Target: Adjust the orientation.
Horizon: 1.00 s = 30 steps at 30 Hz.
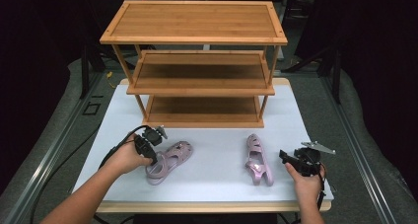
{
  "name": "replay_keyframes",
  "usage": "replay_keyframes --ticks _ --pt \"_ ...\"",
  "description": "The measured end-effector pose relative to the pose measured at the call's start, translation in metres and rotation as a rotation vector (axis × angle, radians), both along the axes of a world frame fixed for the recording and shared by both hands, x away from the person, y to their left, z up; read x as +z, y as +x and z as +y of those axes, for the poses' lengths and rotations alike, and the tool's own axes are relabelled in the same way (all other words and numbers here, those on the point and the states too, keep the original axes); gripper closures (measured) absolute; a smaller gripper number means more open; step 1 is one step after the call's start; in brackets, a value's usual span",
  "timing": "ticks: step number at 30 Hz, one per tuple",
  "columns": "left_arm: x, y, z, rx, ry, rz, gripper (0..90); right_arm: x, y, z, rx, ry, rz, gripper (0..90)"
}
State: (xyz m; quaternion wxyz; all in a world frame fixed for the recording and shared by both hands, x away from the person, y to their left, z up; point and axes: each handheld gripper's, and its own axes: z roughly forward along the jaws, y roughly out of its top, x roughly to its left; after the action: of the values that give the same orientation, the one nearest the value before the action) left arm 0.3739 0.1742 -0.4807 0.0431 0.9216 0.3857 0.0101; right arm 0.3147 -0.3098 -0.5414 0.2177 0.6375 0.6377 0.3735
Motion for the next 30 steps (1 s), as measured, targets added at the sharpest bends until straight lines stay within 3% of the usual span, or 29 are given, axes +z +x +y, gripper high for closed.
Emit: replay_keyframes --ticks 2,4,11,18,22,25,30 --pt "-0.001 -0.001 -0.001 0.027 -0.021 -0.004 82.0 0.000 0.000 0.000 -0.002 0.001 -0.007 37.3" --pt "0.000 0.001 0.000 0.006 -0.009 0.001 82.2 0.000 0.000 0.000 -0.002 0.002 -0.009 37.3" --pt "0.000 0.002 0.003 0.019 -0.042 0.017 82.8 0.000 0.000 0.000 -0.002 0.001 -0.008 37.4" --pt "0.001 0.000 0.012 0.026 -0.092 -0.008 83.1 0.000 0.001 0.000 -0.002 0.004 0.000 37.3" --pt "0.002 -0.001 0.020 0.043 -0.144 -0.046 83.2 -0.001 0.001 0.000 -0.002 0.003 0.000 37.3" --pt "0.006 -0.002 0.028 0.068 -0.212 -0.098 83.2 0.000 0.000 -0.001 -0.005 0.002 0.001 37.3" --pt "0.014 -0.013 0.040 0.106 -0.351 -0.228 83.2 -0.001 0.000 -0.002 -0.015 0.015 -0.003 37.3"
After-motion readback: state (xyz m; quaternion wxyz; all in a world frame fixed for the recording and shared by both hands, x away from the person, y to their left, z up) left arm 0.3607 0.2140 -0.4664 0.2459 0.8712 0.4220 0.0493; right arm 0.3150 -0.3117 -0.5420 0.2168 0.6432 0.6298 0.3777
